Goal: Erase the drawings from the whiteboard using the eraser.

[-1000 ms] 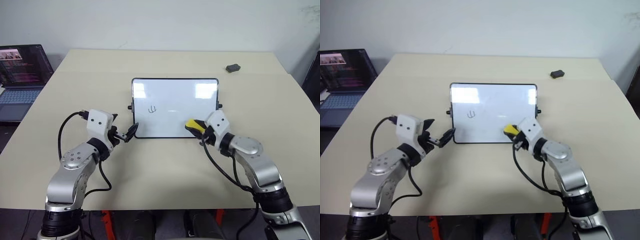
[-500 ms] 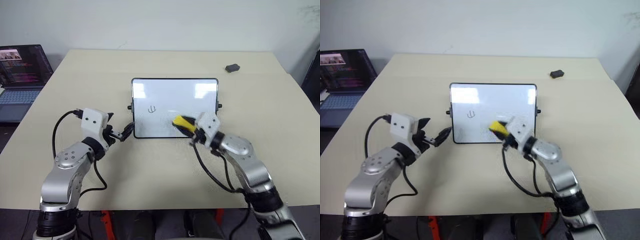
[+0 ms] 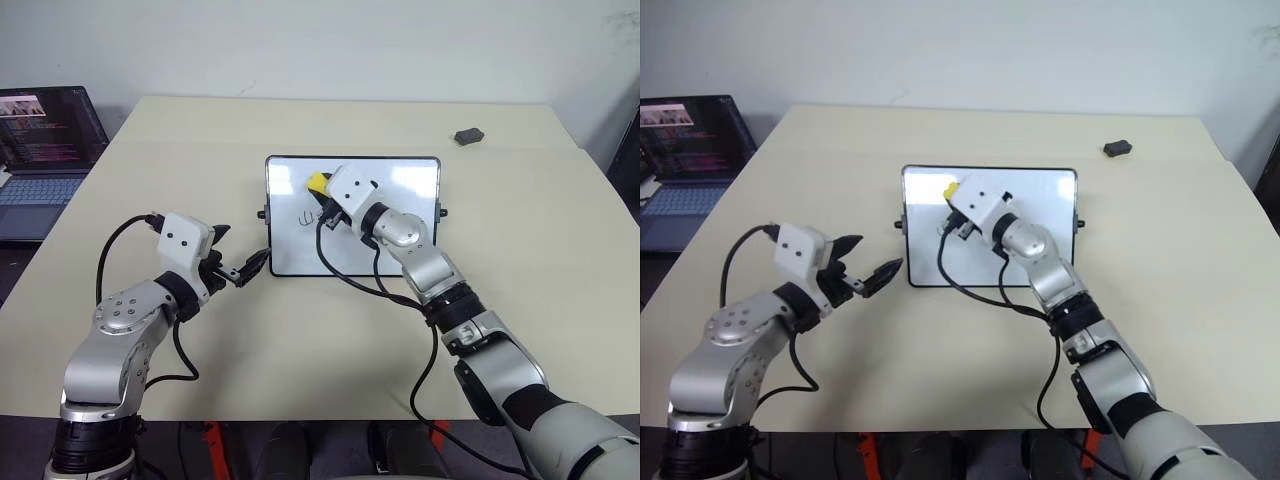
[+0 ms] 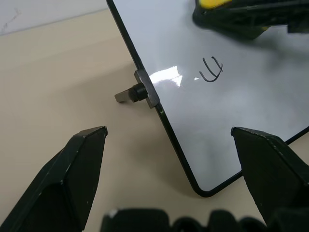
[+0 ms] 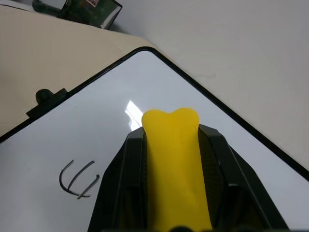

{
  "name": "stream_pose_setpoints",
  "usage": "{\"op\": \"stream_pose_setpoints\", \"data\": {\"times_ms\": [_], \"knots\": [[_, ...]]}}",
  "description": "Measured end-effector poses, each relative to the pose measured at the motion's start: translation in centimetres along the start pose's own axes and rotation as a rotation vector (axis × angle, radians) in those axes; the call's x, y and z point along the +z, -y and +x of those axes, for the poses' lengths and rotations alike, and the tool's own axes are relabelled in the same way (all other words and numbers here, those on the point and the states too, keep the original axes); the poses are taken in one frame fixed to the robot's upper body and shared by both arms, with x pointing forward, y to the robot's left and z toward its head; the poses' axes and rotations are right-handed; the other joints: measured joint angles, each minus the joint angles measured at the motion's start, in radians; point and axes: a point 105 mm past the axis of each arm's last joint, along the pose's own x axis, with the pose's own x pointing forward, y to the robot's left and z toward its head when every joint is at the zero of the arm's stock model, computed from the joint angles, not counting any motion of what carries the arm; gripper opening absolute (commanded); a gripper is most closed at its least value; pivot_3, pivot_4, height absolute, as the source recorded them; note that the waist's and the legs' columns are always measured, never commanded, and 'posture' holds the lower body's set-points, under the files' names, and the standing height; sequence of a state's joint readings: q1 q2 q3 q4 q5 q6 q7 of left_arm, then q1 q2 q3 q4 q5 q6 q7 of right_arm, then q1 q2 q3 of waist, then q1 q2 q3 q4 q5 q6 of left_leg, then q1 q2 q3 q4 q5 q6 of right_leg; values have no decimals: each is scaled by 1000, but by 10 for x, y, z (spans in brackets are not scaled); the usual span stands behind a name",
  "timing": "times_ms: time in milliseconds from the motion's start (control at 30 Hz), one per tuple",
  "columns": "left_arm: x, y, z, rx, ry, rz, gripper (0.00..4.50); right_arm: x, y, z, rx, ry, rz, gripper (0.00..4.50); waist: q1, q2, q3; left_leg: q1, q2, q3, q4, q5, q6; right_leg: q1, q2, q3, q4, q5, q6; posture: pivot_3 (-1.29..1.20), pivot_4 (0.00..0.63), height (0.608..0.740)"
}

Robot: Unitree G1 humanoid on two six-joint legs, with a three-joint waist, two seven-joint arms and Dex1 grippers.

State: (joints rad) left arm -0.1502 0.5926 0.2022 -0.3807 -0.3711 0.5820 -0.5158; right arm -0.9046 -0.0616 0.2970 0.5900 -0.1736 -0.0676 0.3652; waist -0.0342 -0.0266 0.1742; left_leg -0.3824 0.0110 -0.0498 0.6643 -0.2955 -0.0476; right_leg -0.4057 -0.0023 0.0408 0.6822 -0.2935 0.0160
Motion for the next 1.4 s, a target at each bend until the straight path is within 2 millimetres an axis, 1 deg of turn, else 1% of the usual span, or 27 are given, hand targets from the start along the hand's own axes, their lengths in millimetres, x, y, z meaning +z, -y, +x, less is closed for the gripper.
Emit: {"op": "stream_pose_setpoints", "data": {"times_ms": [167,300,367,467,533,567,633,700,733,767,900,967,1000,1133,1200,1267,1400], "knots": [[1,0,0,-1,0,2,4500,-8,-23,2,83,-18,1,1088,0,-1,-2,1,0,0,1,0,0,0,0,0,3,0,0,0,150,740],[1,0,0,-1,2,5,4500,-26,-56,-9,231,-69,-21,1088,0,-2,-5,5,0,0,2,0,0,1,0,1,9,0,0,0,150,740],[1,0,0,-1,1,6,4500,-30,-64,-12,272,-80,-24,1088,0,-2,-5,7,-1,0,3,0,0,3,0,1,13,0,0,0,150,740],[1,1,-1,-1,1,6,4500,-34,-63,-14,270,-101,-27,1088,1,-2,-5,11,-1,-1,4,3,-1,5,0,0,16,1,-2,0,150,740],[1,1,-1,0,-1,6,4500,-36,-59,-12,237,-106,-28,1087,2,-2,-3,18,-1,-2,3,4,-1,13,0,-1,15,1,-2,0,150,740],[1,1,-1,0,0,6,4500,-34,-52,-10,198,-100,-32,1087,2,-1,-3,20,-1,-3,3,4,-1,16,0,-1,15,1,-2,0,150,740],[2,1,-1,-1,1,7,4500,-26,-26,-5,86,-84,-44,1087,2,-2,-2,20,-2,-3,3,5,0,16,1,-1,15,1,-2,0,150,740],[2,1,-1,-1,0,7,4500,-20,1,-4,-15,-74,-56,1087,2,-2,-2,20,-2,-3,2,5,0,16,1,-1,14,1,-2,0,150,740],[2,1,-1,-1,1,7,4500,-20,10,-6,-49,-76,-62,1087,2,-2,-3,20,-2,-3,1,5,0,16,1,-1,13,1,-2,0,150,740],[1,1,-1,-1,0,7,4500,-20,14,-7,-64,-73,-70,1087,1,-2,-3,20,-2,-3,0,5,0,16,1,-1,11,1,-2,0,150,740],[1,2,-1,-2,1,5,4500,-17,11,-7,-38,-58,-78,1087,-1,-2,-3,19,0,-3,-2,5,0,16,1,-1,7,1,-3,0,150,740],[1,2,-1,-2,0,5,4500,-19,4,-9,8,-63,-82,1087,-2,-2,-3,19,0,-2,-2,5,0,16,1,-1,6,1,-3,0,150,740],[1,2,-1,-3,-2,4,4500,-21,-2,-10,37,-65,-84,1087,-2,-2,-3,19,0,-2,-2,5,0,16,1,0,6,1,-3,0,150,740],[-1,2,-1,-3,-5,2,4500,-29,-39,-15,204,-90,-94,1087,-2,-2,-3,19,0,-3,-2,5,0,16,1,-1,7,1,-3,0,150,740],[-1,2,-1,-4,-6,2,4500,-31,-50,-18,254,-105,-93,1087,-2,-2,-3,19,0,-3,-2,5,0,16,1,-1,7,1,-3,0,150,740],[-1,2,-1,-4,-6,1,4500,-31,-52,-18,274,-116,-95,1087,-1,-2,-3,19,0,-3,-2,5,0,16,1,-1,7,1,-3,0,150,740],[-2,2,-2,-4,-8,1,4500,-27,-44,-13,213,-116,-131,1087,-1,-2,-2,19,0,-4,-2,5,0,16,1,-1,7,1,-3,0,150,740]]}}
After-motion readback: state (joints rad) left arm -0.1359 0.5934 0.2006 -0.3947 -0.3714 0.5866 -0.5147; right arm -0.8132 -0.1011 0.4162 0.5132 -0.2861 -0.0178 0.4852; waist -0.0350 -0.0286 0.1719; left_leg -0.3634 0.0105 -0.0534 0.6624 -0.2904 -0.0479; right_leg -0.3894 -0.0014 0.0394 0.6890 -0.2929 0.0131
